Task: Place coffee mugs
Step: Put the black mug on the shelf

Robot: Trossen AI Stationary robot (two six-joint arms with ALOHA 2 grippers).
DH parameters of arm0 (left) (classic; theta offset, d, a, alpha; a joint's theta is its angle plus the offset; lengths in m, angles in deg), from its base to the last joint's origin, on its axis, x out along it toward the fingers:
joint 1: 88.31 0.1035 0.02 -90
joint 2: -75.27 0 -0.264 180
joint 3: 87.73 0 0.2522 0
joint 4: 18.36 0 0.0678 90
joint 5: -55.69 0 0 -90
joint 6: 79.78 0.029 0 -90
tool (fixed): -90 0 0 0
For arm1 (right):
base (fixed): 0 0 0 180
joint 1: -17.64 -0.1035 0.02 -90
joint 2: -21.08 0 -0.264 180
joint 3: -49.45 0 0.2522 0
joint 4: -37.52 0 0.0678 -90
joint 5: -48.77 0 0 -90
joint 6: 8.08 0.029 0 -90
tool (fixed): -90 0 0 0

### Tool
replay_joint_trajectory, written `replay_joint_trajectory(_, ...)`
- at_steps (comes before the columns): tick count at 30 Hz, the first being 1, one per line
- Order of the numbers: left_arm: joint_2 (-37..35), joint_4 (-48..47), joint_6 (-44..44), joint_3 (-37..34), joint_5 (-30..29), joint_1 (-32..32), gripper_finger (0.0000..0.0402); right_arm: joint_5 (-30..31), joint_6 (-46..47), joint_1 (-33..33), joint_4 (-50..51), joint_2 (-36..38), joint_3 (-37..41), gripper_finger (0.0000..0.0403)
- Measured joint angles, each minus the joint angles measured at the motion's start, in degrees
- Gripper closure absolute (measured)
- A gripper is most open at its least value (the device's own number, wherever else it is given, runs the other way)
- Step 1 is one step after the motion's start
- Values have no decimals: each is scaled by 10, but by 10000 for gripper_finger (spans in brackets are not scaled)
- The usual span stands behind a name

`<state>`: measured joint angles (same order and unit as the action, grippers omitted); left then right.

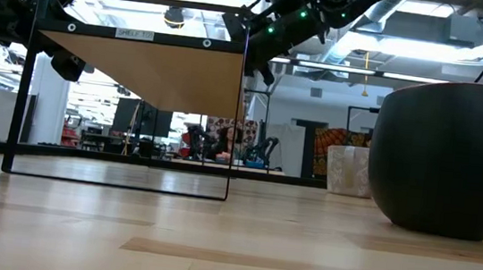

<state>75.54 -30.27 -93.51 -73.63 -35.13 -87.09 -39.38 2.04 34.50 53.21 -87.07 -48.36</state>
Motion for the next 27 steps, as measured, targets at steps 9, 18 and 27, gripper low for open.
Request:
replay_joint_trajectory(9,0,0,0,0,0,0,401,-1,-17,-4,33,10,1,386)
replay_joint_trajectory(18,0,0,0,0,0,0,401,-4,-54,-7,131,54,0,386)
replay_joint_trajectory(27,0,0,0,0,1,0,401,-4,-57,-22,255,186,71,383)
